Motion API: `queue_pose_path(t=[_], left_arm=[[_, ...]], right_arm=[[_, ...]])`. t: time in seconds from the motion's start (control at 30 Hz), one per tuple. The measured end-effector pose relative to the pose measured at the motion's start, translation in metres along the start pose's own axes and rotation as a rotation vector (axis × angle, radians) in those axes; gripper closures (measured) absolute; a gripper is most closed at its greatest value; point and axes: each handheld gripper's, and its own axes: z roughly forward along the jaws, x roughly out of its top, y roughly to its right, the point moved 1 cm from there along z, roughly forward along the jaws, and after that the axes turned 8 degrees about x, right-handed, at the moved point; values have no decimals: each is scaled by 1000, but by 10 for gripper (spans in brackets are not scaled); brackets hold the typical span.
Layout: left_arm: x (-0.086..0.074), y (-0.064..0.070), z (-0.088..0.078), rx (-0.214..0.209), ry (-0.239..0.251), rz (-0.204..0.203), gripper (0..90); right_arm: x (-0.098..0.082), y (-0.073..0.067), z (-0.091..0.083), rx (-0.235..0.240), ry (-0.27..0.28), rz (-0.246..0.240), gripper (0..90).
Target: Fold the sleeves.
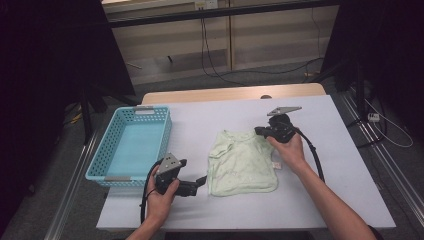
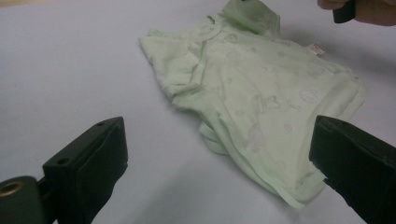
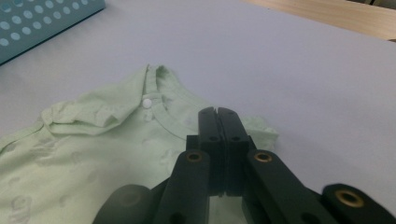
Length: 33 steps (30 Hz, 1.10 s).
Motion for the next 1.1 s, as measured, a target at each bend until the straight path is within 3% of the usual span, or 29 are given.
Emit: queue_pose_path(t=[1.1], left_arm=[[0,1,0,-1,-1,5,47]], right_arm=[[-12,-8,39,29,-96,-12,900]])
